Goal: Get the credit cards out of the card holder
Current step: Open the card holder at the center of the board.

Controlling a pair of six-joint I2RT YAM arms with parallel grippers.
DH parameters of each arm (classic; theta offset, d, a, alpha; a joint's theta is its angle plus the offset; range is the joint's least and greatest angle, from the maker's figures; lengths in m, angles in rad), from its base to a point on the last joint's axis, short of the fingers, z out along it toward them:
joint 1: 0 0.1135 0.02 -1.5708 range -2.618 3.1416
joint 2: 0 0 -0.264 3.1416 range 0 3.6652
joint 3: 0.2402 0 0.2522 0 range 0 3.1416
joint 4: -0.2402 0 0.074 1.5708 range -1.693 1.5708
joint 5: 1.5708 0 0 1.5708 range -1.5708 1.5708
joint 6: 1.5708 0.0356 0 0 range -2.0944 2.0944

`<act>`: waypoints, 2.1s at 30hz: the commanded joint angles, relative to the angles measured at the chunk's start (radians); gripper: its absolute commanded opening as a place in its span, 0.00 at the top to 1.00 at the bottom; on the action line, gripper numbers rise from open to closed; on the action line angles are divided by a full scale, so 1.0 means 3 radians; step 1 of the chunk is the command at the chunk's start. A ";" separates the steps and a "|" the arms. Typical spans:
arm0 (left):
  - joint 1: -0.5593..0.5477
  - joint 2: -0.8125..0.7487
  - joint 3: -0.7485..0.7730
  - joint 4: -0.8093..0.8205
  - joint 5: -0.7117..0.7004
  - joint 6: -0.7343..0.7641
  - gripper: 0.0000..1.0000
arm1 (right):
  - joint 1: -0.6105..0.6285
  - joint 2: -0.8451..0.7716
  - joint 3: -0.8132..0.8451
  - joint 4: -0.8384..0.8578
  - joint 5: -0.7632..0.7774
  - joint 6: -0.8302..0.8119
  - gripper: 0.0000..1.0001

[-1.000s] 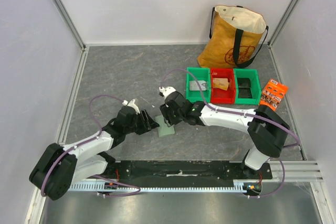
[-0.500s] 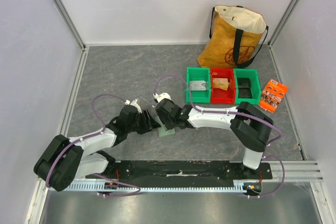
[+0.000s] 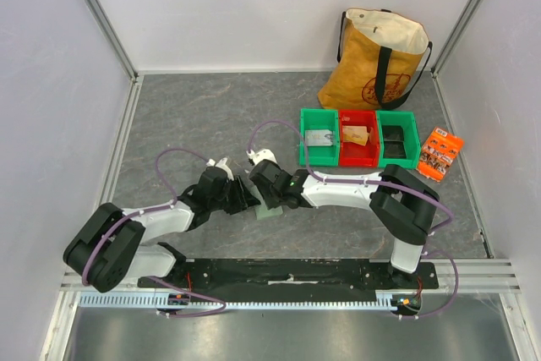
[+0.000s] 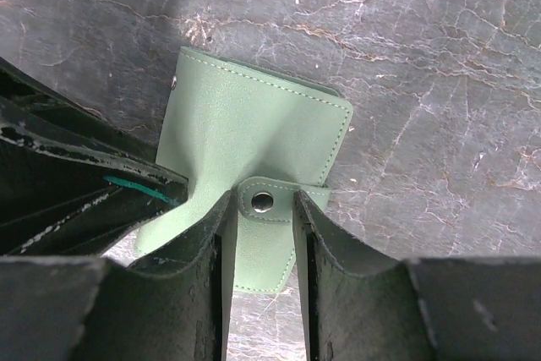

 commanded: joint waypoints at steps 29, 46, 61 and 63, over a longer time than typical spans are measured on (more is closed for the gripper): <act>-0.0233 0.0017 0.0028 -0.0683 -0.0527 0.0044 0.98 | -0.0313 -0.0493 -0.0282 -0.0103 0.0065 0.0176 1.00; -0.0228 -0.0167 0.0033 -0.0703 -0.0553 0.0090 0.98 | -0.0318 -0.0482 -0.0471 -0.0205 0.0433 0.0262 0.79; -0.0228 -0.0111 0.0202 -0.0760 -0.0568 0.0305 0.98 | -0.0338 -0.1178 -0.0646 0.0377 -0.0138 0.0308 0.54; -0.0233 -0.0086 0.0232 -0.0760 -0.0563 0.0330 0.98 | -0.0338 -0.1107 -0.0625 0.0475 -0.0246 0.0365 0.57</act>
